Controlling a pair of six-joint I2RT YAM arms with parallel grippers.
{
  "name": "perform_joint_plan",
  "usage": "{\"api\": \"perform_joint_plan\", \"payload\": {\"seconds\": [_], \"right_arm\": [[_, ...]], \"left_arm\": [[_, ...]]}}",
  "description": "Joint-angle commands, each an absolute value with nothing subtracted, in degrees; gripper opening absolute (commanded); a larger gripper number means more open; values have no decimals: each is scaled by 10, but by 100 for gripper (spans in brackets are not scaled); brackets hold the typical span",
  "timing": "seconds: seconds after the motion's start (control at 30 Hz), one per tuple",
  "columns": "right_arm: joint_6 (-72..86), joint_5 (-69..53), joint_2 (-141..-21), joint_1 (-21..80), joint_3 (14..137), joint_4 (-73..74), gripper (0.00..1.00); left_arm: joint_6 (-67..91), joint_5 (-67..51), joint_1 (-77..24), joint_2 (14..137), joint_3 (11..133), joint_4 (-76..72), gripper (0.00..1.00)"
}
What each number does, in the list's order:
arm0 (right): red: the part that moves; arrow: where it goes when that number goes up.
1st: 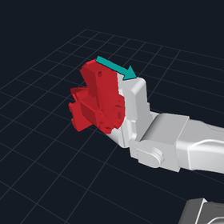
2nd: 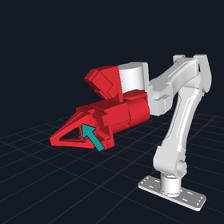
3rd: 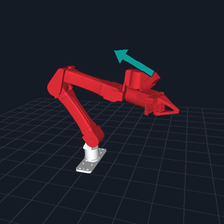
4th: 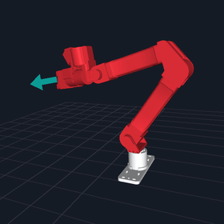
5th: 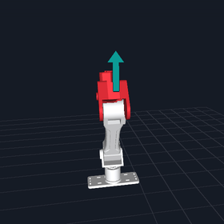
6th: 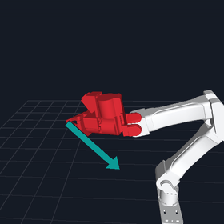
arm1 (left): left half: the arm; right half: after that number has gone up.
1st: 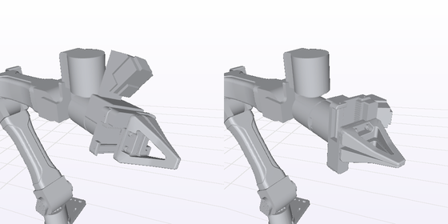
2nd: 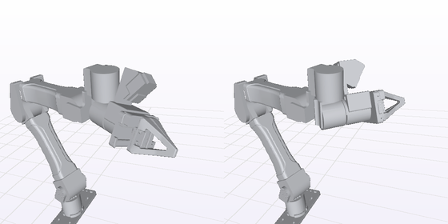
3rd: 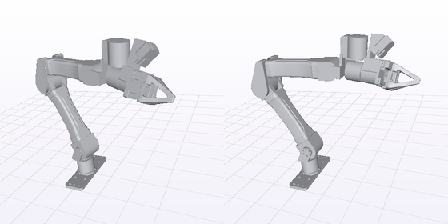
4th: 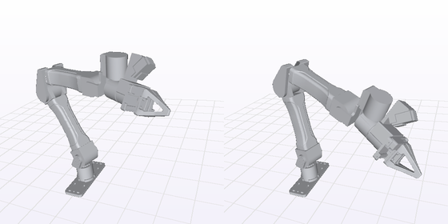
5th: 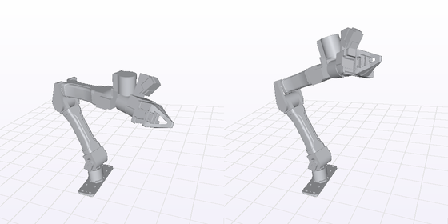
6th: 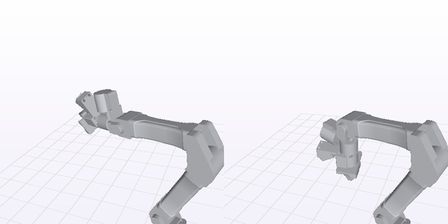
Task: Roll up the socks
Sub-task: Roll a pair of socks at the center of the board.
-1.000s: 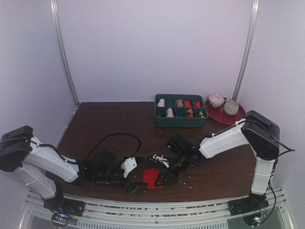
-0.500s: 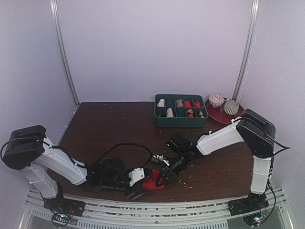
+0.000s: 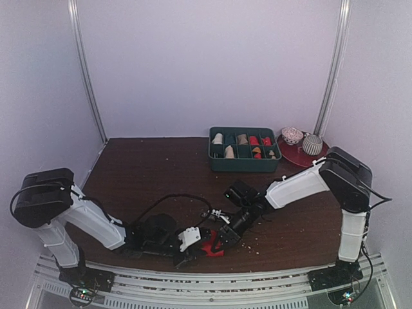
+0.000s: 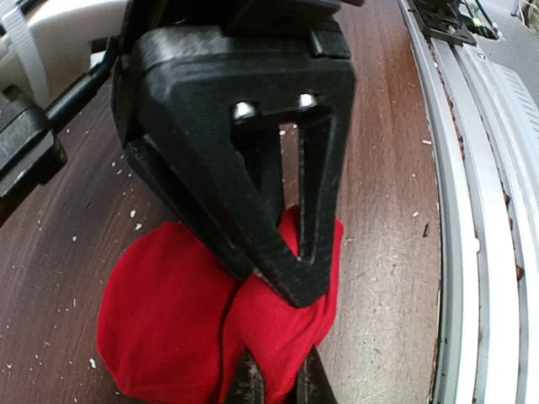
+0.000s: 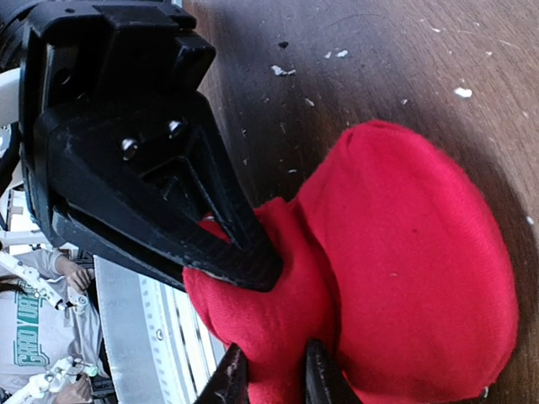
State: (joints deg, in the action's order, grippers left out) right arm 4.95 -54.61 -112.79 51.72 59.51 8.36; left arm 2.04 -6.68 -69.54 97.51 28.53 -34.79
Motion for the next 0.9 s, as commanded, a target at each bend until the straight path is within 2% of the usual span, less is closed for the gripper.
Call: {"api": "perform_joint_plan", "payload": {"seconds": [0.0,0.27,0.43,0.57,0.87], "right_arm": [[55,-410,-1124,523,551,131,29],[63,-300,-928,529,423,-124,42],[-84,-179,-856,600,369,-186,51],[-188,-93,-865,665,367,-189,52],[-239,-64,-921,674,376,-203,52]], "left_arm": [[86,-76,-690,988,296,-300,0],[226,-200,-635,1012,279,-256,0],[268,-268,-606,1052,286,-236,0],[294,-296,-592,1077,285,-234,0],[298,-317,-591,1099,276,-236,0]]}}
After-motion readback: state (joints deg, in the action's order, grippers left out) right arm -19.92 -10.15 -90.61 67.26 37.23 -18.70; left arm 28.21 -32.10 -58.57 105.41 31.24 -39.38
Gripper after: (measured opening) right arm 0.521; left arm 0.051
